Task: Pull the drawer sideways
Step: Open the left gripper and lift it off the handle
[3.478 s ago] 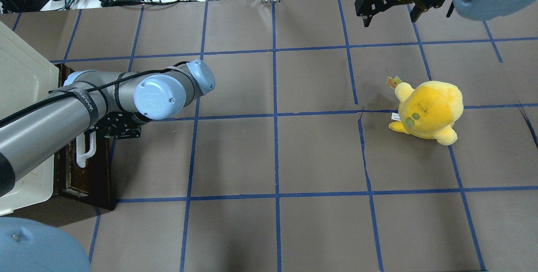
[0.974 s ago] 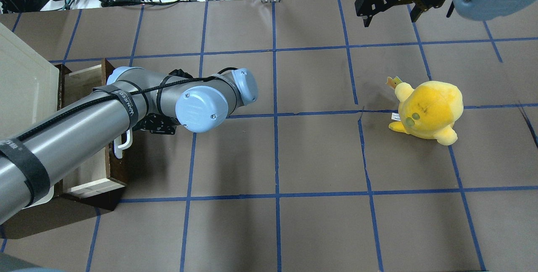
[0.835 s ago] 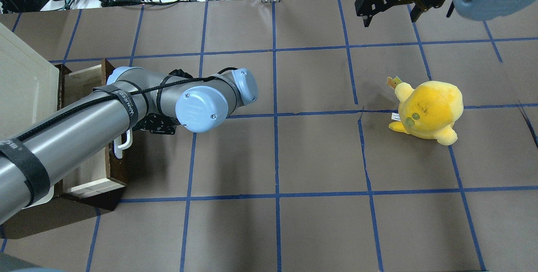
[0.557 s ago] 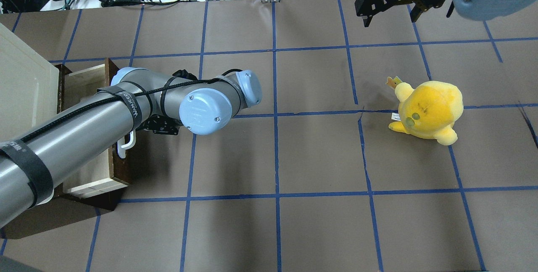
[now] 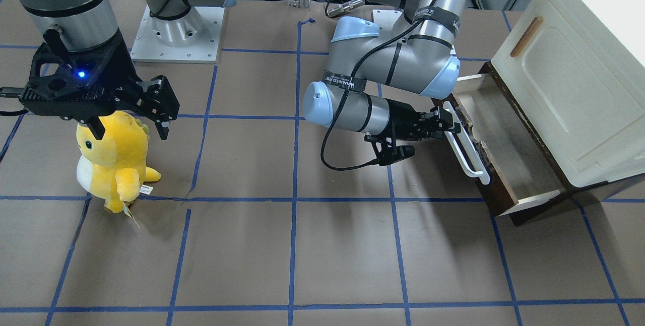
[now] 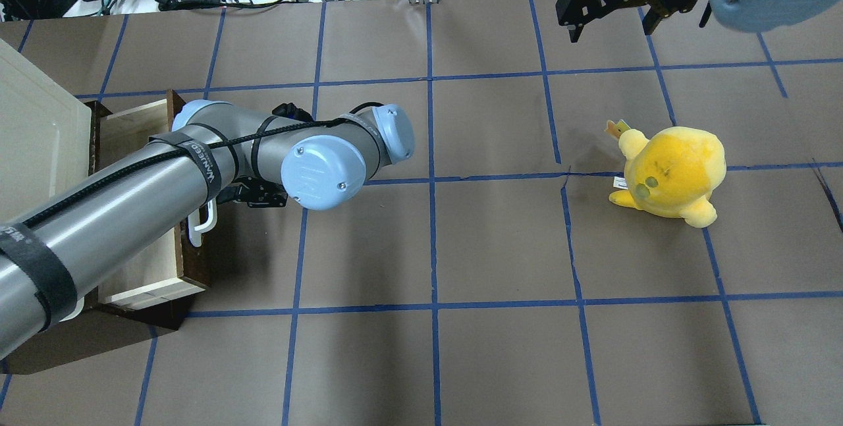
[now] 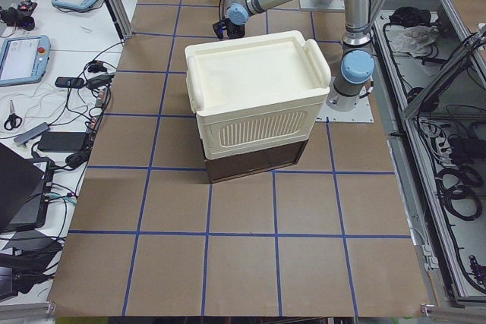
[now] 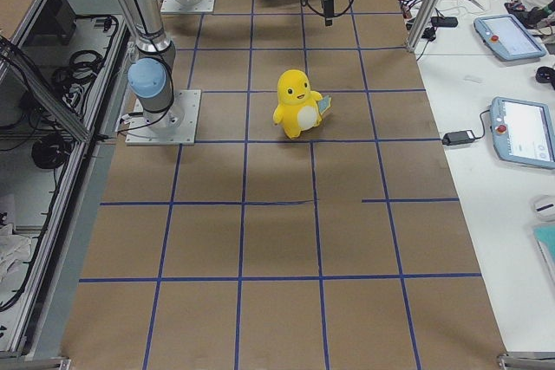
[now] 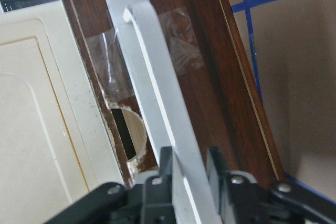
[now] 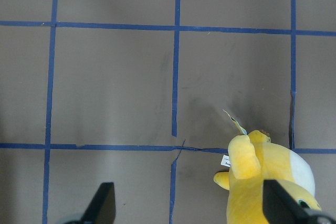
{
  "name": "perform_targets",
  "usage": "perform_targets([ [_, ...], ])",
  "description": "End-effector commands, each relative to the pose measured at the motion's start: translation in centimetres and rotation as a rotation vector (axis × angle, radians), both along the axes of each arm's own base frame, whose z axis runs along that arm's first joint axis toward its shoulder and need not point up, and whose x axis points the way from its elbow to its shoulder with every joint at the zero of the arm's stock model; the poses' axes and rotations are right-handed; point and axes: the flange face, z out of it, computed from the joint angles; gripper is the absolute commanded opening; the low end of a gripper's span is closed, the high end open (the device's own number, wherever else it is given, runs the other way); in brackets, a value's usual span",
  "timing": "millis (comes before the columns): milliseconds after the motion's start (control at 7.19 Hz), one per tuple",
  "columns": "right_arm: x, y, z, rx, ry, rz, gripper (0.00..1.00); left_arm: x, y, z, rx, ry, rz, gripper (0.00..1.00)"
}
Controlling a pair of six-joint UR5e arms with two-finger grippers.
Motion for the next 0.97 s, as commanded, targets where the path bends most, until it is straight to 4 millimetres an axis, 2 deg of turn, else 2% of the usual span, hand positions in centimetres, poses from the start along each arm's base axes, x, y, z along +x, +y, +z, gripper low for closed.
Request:
perform_targets([
  [0, 0.0, 0.0, 0.0, 0.000, 0.000, 0.000, 1.00, -1.1, -0.8, 6.2, -0.099, 0.163, 0.088, 1.00],
  [278, 0.0, 0.0, 0.0, 0.000, 0.000, 0.000, 1.00, -1.1, 1.0, 16.1, -0.146, 0.358, 0.097, 1.00],
  [557, 0.0, 0.0, 0.0, 0.000, 0.000, 0.000, 1.00, 2.0, 3.2, 24.2, -0.250, 0.589, 0.210, 1.00],
  [696, 0.0, 0.0, 0.0, 0.000, -0.001, 0.000, 1.00, 3.6, 3.8, 27.1, -0.272, 0.734, 0.261, 1.00],
  [835, 0.0, 0.0, 0.0, 0.000, 0.000, 0.000, 1.00, 4.9, 4.7, 29.1, -0.298, 0.832, 0.313, 1.00],
])
